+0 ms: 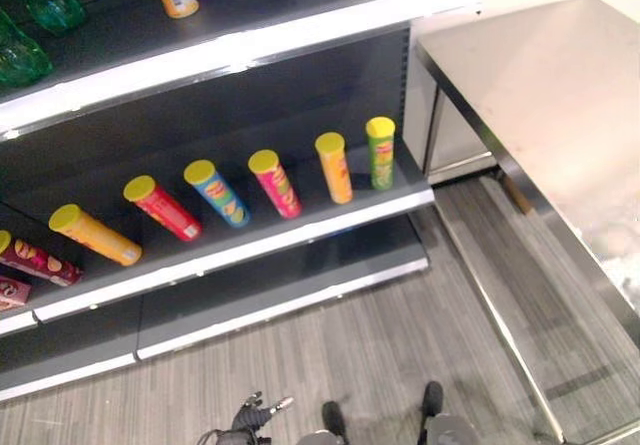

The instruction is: Put the goods on the table back onto the shelves and tidy them up.

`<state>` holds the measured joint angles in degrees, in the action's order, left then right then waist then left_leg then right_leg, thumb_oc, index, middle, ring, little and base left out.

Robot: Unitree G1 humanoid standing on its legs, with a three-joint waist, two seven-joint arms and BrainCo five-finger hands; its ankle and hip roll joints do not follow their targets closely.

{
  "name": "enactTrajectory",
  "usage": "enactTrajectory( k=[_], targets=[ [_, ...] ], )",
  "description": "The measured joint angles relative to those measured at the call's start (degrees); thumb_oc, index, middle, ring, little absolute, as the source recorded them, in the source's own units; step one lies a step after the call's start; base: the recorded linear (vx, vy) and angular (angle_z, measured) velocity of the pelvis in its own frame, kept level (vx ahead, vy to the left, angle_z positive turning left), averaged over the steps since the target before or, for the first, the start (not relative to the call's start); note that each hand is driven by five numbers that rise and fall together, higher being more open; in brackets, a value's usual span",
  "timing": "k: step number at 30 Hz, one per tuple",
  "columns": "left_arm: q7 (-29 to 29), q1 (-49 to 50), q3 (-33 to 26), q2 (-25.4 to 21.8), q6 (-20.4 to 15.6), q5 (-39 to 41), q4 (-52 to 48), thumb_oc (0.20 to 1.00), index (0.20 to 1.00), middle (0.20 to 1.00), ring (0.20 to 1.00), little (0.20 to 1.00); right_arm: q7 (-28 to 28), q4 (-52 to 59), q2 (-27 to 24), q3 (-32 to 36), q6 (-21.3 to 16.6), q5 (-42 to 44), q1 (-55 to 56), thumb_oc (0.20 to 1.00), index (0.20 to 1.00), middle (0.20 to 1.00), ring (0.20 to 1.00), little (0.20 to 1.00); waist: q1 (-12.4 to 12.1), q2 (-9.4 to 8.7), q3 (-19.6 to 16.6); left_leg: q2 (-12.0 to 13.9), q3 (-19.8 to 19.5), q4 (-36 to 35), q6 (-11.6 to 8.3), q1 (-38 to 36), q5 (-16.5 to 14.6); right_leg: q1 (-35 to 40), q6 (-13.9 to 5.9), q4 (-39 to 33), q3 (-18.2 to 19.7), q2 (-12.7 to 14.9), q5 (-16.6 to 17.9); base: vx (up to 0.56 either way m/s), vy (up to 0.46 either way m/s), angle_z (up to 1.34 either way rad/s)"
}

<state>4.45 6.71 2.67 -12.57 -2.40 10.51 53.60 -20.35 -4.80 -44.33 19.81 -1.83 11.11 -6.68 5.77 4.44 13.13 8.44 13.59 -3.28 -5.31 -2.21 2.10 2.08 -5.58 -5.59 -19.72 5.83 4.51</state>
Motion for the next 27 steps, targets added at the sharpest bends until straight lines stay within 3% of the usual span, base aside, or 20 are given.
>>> enactTrajectory(
  k=[2,3,5,7,9,11,13,16,17,19,20,24,27],
  targets=[
    [0.22,-0.42,-1.01,-0.02,-0.15,0.11,0.04,1.000,1.000,1.000,1.000,1.000,0.05,2.73,0.01,-0.70,-2.52,-0.23,-2.12,0.200,0.200,0.200,0.200,0.200,-1.45,-0.73,0.66,0.68,-0.80,3.27,-0.52,1.13,0.05,0.44,0.88,0.06,-0.29,-0.95,-0.57,-0.06,-0.109,0.20],
    [0.28,-1.18,-1.53,-0.16,-0.41,0.65,-0.40,1.000,1.000,1.000,1.000,1.000,-0.08,4.09,-0.11,-0.39,-2.60,-0.48,-2.99,0.200,0.200,0.200,0.200,0.200,-1.43,-2.16,1.63,1.06,-3.03,8.56,-1.62,4.12,-0.22,0.61,1.68,-0.30,0.72,-0.47,-1.09,-0.02,-0.016,0.35],
    [0.32,-1.98,-1.22,0.18,-0.22,0.75,0.21,1.000,1.000,1.000,1.000,1.000,0.29,4.97,-1.44,-0.66,-3.92,-1.78,-4.94,0.200,0.200,0.200,0.200,0.200,-3.57,-3.19,3.00,1.10,-6.46,12.83,-3.60,6.71,0.91,1.41,2.31,-0.15,-0.11,-0.17,-1.06,0.03,0.030,0.30],
    [0.31,-2.24,-0.74,0.91,-0.12,2.39,0.80,1.000,1.000,1.000,1.000,1.000,0.43,5.05,-1.90,-0.65,-4.39,-1.86,-7.44,0.200,0.200,0.200,0.200,0.200,-4.44,-3.99,3.63,1.93,-6.79,15.06,-4.12,8.40,0.50,1.74,2.81,-0.33,-1.38,-0.01,-1.00,0.09,0.146,0.26],
    [0.30,-1.91,-0.47,1.09,-0.06,2.88,1.49,1.000,1.000,1.000,1.000,1.000,0.54,5.74,-2.19,-0.58,-4.59,-2.04,-8.01,0.200,0.200,0.200,0.200,0.200,-4.24,-4.16,3.64,5.65,-4.14,10.95,-4.77,8.78,0.14,2.59,2.93,-0.33,-4.29,-0.11,-1.56,0.09,0.175,0.59],
    [0.30,-2.75,0.05,1.01,-0.01,2.89,3.24,1.000,1.000,1.000,1.000,1.000,0.86,6.70,-2.80,-0.83,-4.82,-2.05,-8.71,0.200,0.200,0.200,0.200,0.200,-4.82,-4.36,3.76,9.50,-3.57,1.62,-4.77,8.94,0.16,2.26,2.32,-0.30,-4.89,-0.15,-1.56,0.16,0.272,0.40],
    [0.26,-2.45,0.12,1.10,0.08,2.87,3.41,1.000,1.000,1.000,1.000,1.000,1.05,7.21,-2.99,-1.23,-4.82,-2.06,-9.20,0.200,0.200,0.200,0.200,0.200,-4.93,-3.96,3.48,10.04,-3.69,0.61,-4.71,7.89,0.20,2.96,0.73,-0.28,-5.01,0.58,-1.38,0.14,0.314,0.09],
    [0.15,-2.00,0.40,1.10,0.03,2.79,3.39,1.000,1.000,1.000,1.000,1.000,1.33,8.56,-4.24,-1.24,-4.83,-2.11,-9.64,0.200,0.200,0.200,0.200,0.200,-4.42,-2.38,2.51,6.93,-3.86,1.04,-3.54,5.77,2.23,3.69,-2.22,0.68,-4.90,2.71,-0.84,0.06,0.209,0.01],
    [0.28,-2.09,0.10,0.23,-0.07,2.76,2.85,1.000,1.000,1.000,1.000,1.000,1.69,8.86,-3.77,-1.60,-5.06,-2.13,-9.47,0.200,0.200,0.200,0.200,0.200,-4.34,-3.56,2.40,5.07,-4.11,1.50,-3.65,5.44,4.77,3.70,-3.17,1.66,-4.21,4.67,-0.86,0.08,0.295,0.03],
    [0.23,-2.38,-0.24,-2.56,-0.25,2.72,2.38,1.000,1.000,1.000,1.000,1.000,2.40,9.27,-3.55,-3.70,-4.85,-2.13,-9.52,0.200,0.200,0.200,0.200,0.200,-4.55,-7.39,1.06,-0.21,-3.30,1.47,-1.17,5.05,3.44,3.13,-4.43,3.24,-3.42,10.06,-0.82,0.09,0.388,0.19],
    [0.23,-2.77,-0.86,-3.67,-0.25,2.72,2.42,1.000,1.000,1.000,1.000,1.000,2.76,10.17,-3.73,-5.31,-4.82,-2.13,-11.67,0.200,0.200,0.200,0.200,0.200,-4.56,-8.11,1.00,-2.42,-3.12,2.00,0.24,4.92,2.58,2.71,-4.24,5.22,-2.29,12.55,-0.56,0.08,0.314,0.20],
    [0.31,-2.57,-1.48,-6.29,-0.71,2.71,2.39,1.000,1.000,1.000,1.000,1.000,4.52,11.44,-4.84,-8.52,-5.19,-2.10,-16.33,0.200,0.200,0.200,0.200,0.200,-7.85,-8.36,0.66,-6.48,-1.58,2.75,3.26,3.07,-0.02,0.59,-4.46,11.68,0.71,17.30,1.47,0.08,0.246,0.00],
    [0.30,-1.73,-1.79,-6.76,-0.68,2.67,4.89,1.000,1.000,1.000,1.000,1.000,4.70,11.26,-6.86,-11.19,-5.21,-1.37,-19.52,0.200,0.200,0.200,0.200,0.200,-7.69,-8.52,0.63,-8.45,-1.97,2.37,5.16,1.16,-0.91,-2.72,-5.09,21.18,3.75,20.89,3.15,0.07,0.101,0.17]
  ],
)
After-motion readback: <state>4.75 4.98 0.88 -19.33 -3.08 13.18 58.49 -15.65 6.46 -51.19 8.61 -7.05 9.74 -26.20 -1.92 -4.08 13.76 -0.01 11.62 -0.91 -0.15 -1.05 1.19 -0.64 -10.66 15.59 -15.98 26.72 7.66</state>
